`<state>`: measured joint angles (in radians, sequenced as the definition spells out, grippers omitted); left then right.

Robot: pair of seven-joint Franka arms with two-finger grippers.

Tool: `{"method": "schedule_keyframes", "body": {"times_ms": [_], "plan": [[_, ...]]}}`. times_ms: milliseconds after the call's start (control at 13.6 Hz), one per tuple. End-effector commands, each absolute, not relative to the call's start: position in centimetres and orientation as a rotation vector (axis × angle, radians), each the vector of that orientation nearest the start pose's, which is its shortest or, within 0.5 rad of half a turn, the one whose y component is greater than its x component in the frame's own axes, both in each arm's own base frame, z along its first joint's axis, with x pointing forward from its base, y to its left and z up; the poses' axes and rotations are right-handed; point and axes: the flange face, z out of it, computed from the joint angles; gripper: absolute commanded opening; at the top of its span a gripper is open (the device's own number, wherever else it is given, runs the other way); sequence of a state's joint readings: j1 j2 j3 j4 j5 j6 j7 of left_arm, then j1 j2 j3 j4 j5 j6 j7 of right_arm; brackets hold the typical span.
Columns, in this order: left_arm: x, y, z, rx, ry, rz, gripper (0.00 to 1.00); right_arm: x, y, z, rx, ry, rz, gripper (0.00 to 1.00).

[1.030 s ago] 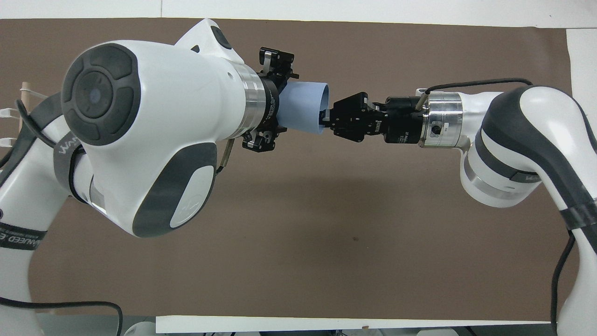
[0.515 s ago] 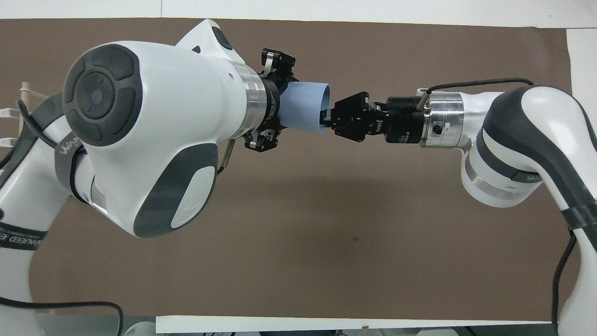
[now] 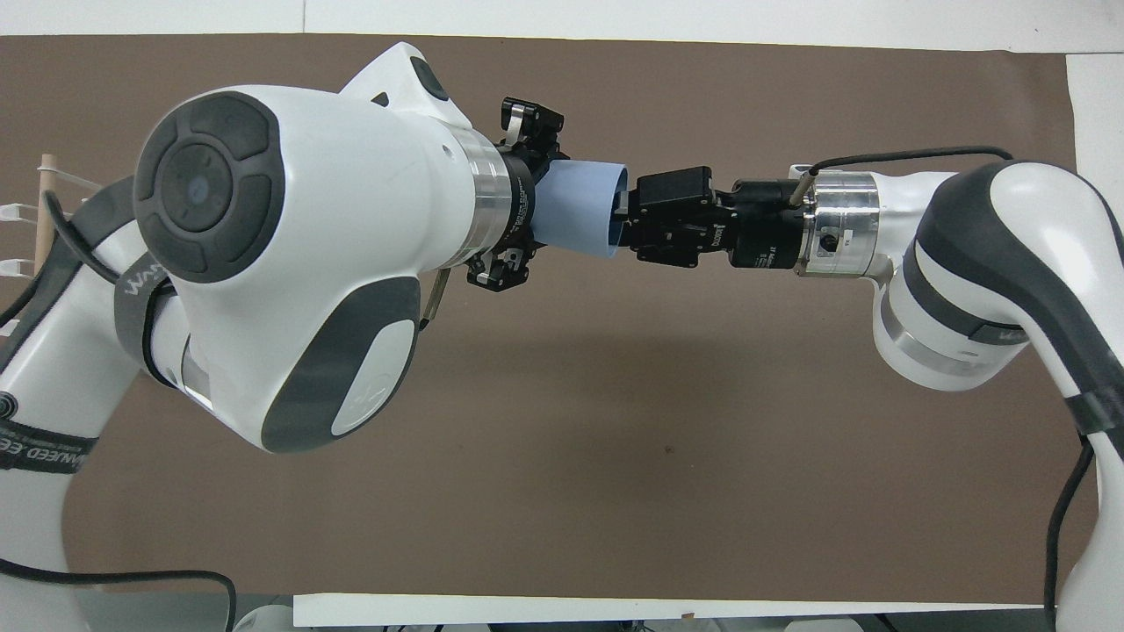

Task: Hang cup on cup holder
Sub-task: 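Open the right gripper and withdraw it while the left gripper pulls away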

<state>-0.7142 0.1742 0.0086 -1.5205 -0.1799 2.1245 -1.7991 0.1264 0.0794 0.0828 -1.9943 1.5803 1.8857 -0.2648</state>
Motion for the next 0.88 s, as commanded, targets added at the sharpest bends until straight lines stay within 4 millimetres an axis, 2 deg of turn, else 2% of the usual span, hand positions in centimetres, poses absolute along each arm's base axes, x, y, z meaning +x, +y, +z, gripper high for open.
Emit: {"method": "schedule_keyframes", "body": {"times_ms": [0,74,221,368,515,589,662,810], "plan": [[49.2,-42.5,60.7,-3.011,-1.97,0.037,0.0,55.4,18.2,47.7,-1.721,0.241,0.105,1.0],[49.4,-42.0,60.9,-2.994,-1.957,0.028,0.0,55.5,17.4,47.6,-1.781,0.212,0.1,1.0],[50.1,-40.5,60.3,-2.942,-1.865,-0.146,0.0,55.5,14.2,48.1,-1.935,0.132,0.089,1.0],[50.2,-38.8,59.5,-2.834,-1.737,-0.322,0.0,55.0,10.5,48.4,-2.172,0.048,0.059,1.0],[51.6,-35.4,58.8,-2.73,-1.588,-0.486,0.0,54.4,6.8,49.2,-2.403,-0.031,0.025,1.0],[52.0,-33.7,58.2,-2.71,-1.46,-0.495,0.0,54.1,4.9,49.8,-2.51,-0.067,0.008,1.0],[52.7,-31.5,58.0,-2.651,-1.33,-0.545,0.0,54.0,3.2,50.7,-2.59,-0.087,-0.016,1.0],[52.5,-28.4,56.7,-2.467,-1.106,-0.671,0.0,53.4,0.7,53.7,-2.788,-0.17,-0.062,1.0]]}}
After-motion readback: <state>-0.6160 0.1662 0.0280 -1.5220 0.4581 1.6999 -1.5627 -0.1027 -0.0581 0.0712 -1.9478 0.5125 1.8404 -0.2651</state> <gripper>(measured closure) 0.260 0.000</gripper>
